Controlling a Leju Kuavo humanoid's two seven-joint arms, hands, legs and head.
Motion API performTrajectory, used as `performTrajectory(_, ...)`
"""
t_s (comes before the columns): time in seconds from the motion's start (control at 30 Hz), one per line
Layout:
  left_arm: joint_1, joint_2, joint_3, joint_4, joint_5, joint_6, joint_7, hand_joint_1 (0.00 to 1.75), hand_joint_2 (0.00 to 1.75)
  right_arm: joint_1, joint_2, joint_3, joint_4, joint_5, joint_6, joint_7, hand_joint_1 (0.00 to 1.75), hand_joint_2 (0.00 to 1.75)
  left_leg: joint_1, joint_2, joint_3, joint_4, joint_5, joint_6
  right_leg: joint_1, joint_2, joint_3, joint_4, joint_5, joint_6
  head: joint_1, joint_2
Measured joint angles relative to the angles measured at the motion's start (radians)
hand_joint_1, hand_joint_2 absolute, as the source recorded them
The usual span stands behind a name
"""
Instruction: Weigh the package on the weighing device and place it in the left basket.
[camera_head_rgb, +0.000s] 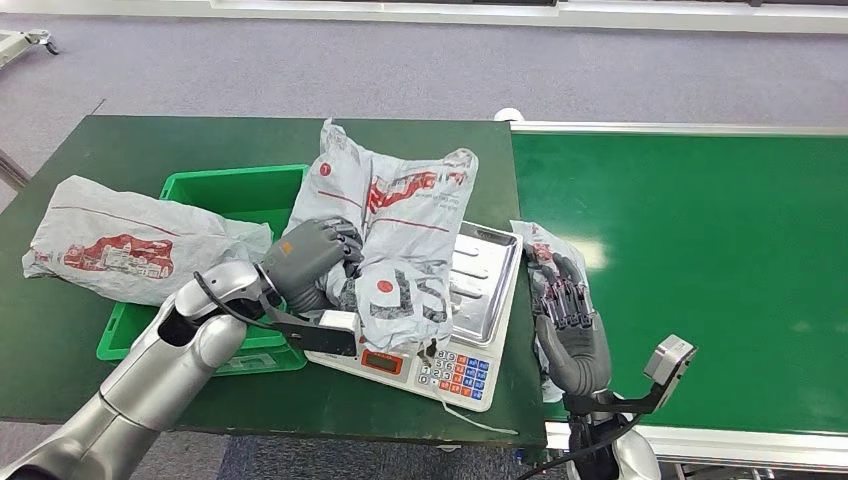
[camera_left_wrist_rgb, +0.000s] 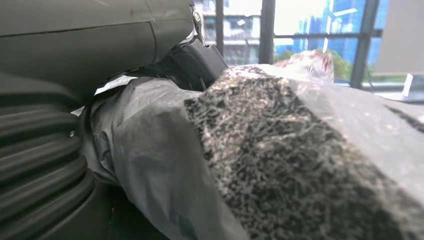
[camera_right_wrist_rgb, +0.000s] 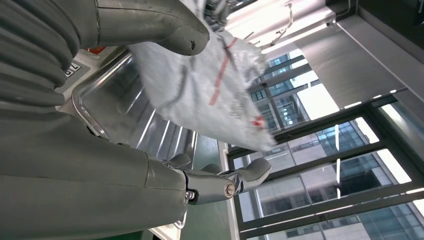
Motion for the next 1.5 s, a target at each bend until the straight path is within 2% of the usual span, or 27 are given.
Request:
performTrajectory(0.07,0.001,0.002,0.001,0.0,0.001,0.0,-0.002,1.75,1.75,0.0,0.0,0.0,0.0,0.0,0.0,0.0,0.0,1.75,0.0,0.0,0.0,0.0,0.0,0.0,0.0,0.0,0.0,0.0,0.0,0.0,0.0,0.0)
performTrajectory(0.2,0.078,0.072,0.064,0.004,-0.176,0.113,0.058,1.75,1.75,0.024,0.0,-0.001,-0.011,-0.003,-0.003,0.001,0.0,1.75,0.0,0.0,-0.001,0.0,0.0,0.0,0.0,0.0,-0.001,0.0,0.0,0.0,0.0,0.0)
performTrajectory(0.4,0.072,0.114,0.156,0.139,-0.303,0.249,0.099,1.75,1.75,0.038,0.0,-0.001,-0.018,0.023,-0.02,0.0,0.0,1.75,0.001,0.003,-0.001,0.0,0.001,-0.001,0.001,0.003,-0.002,0.0,0.001,-0.001,0.0,0.0)
performTrajectory(0.63,0.07,0.116,0.333,0.275,-0.361,0.386,0.097,1.75,1.75,0.063,0.004,-0.001,-0.053,0.045,-0.027,0.008,0.0,1.75,0.002,0.003,-0.001,0.0,0.001,-0.002,0.001,0.003,-0.003,0.0,0.001,-0.002,0.0,0.0)
performTrajectory(0.8,0.07,0.1,0.437,0.286,-0.401,0.442,0.106,1.75,1.75,0.072,0.008,-0.001,-0.077,0.05,-0.032,0.016,0.0,1.75,0.002,0.003,-0.002,0.0,0.001,-0.002,0.001,0.003,-0.003,0.0,0.001,-0.002,0.0,0.0)
performTrajectory(1.03,0.07,0.092,0.519,0.268,-0.529,0.506,0.174,1.75,1.75,0.073,0.013,-0.005,-0.091,0.05,-0.034,0.026,0.0,1.75,0.002,0.003,-0.002,0.0,0.001,-0.002,0.001,0.003,-0.004,0.0,0.001,-0.002,0.0,0.0)
performTrajectory(1.07,0.071,0.092,0.533,0.259,-0.53,0.502,0.172,1.7,1.75,0.073,0.014,-0.007,-0.092,0.049,-0.033,0.028,0.0,1.75,0.002,0.003,-0.002,0.0,0.001,-0.002,0.001,0.003,-0.004,0.0,0.001,-0.002,0.0,0.0)
performTrajectory(1.13,0.073,0.093,0.558,0.24,-0.522,0.444,0.16,0.83,1.75,0.073,0.014,-0.013,-0.093,0.046,-0.03,0.029,0.0,1.75,0.002,0.003,-0.002,0.0,0.001,-0.002,0.001,0.003,-0.003,0.0,0.001,-0.002,0.0,0.0)
performTrajectory(1.2,0.077,0.103,0.57,0.231,-0.504,0.325,0.138,0.0,1.75,0.073,0.015,-0.021,-0.095,0.043,-0.024,0.03,0.0,1.75,0.002,0.003,-0.003,0.0,0.001,-0.002,0.001,0.003,-0.003,0.0,0.001,-0.002,0.0,0.0)
performTrajectory(1.3,0.095,0.13,0.572,0.242,-0.474,0.19,0.102,0.0,1.75,0.072,0.015,-0.029,-0.096,0.043,-0.015,0.029,0.0,1.75,0.002,0.003,-0.003,0.0,0.001,-0.002,0.001,0.004,-0.004,0.0,0.001,-0.002,0.0,0.0)
performTrajectory(1.5,0.141,0.139,0.571,0.258,-0.409,0.203,0.09,0.0,1.75,0.072,0.017,-0.031,-0.096,0.064,-0.013,0.026,0.0,1.75,0.002,0.003,-0.003,0.0,0.001,-0.002,0.001,0.003,-0.004,0.0,0.001,-0.002,0.0,0.0)
